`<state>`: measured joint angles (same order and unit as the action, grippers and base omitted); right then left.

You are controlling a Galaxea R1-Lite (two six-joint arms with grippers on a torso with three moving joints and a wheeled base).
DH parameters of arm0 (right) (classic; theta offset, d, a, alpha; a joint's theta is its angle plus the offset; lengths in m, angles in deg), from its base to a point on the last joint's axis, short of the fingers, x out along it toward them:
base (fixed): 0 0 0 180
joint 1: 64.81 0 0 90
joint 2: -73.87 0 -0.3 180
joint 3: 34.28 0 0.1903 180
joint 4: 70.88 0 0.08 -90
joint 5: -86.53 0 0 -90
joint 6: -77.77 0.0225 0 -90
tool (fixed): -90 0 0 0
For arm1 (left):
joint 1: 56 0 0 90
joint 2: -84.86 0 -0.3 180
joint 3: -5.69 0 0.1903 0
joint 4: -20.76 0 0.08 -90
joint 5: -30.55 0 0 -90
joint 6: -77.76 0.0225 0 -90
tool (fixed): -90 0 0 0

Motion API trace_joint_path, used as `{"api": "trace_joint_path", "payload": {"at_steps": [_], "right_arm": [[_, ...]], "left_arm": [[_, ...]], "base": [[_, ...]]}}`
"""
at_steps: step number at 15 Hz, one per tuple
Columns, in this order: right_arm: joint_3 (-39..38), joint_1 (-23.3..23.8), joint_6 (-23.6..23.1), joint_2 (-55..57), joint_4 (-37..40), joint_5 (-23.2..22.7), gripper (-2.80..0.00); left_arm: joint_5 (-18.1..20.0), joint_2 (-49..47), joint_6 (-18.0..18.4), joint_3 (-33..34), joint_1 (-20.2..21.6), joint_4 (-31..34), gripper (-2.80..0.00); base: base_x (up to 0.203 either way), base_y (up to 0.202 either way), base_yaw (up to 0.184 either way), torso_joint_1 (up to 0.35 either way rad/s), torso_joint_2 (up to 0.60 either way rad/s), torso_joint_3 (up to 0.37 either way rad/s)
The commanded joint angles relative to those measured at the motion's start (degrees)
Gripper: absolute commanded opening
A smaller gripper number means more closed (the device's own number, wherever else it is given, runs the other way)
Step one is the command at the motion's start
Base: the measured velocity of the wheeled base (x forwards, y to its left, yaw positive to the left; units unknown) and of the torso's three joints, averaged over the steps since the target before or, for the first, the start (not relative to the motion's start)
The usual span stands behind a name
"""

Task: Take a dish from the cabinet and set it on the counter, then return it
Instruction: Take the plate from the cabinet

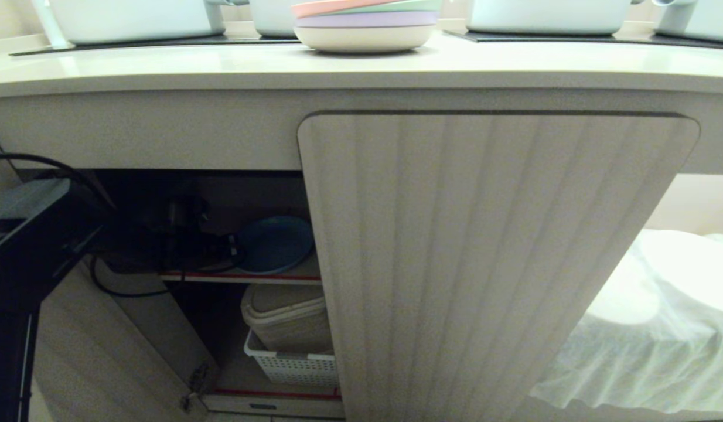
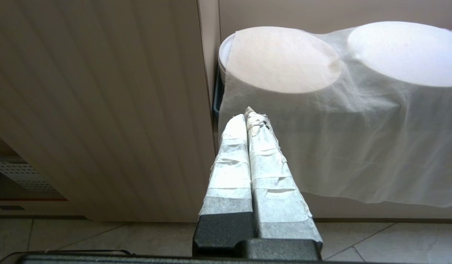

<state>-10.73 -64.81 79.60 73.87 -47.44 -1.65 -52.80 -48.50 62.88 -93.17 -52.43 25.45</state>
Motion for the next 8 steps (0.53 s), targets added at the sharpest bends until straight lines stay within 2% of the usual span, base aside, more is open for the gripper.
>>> {"api": "trace_joint_path", "payload": {"at_steps": [1, 8], "right_arm": [[-0.01, -0.09, 0.01, 0.00, 0.01, 0.02, -2.80], [-0.01, 0.00, 0.01, 0.00, 0.01, 0.02, -2.80]], "left_arm": [[-0.22, 0.11, -0.06, 0.00, 0.03, -0.05, -2.80], [-0.14, -0.07, 0.03, 0.17, 0.12, -0.13, -2.80]], "base": [[0.000, 0.000, 0.000, 0.000, 0.00, 0.000], [0.000, 0.000, 0.000, 0.000, 0.00, 0.000]]}}
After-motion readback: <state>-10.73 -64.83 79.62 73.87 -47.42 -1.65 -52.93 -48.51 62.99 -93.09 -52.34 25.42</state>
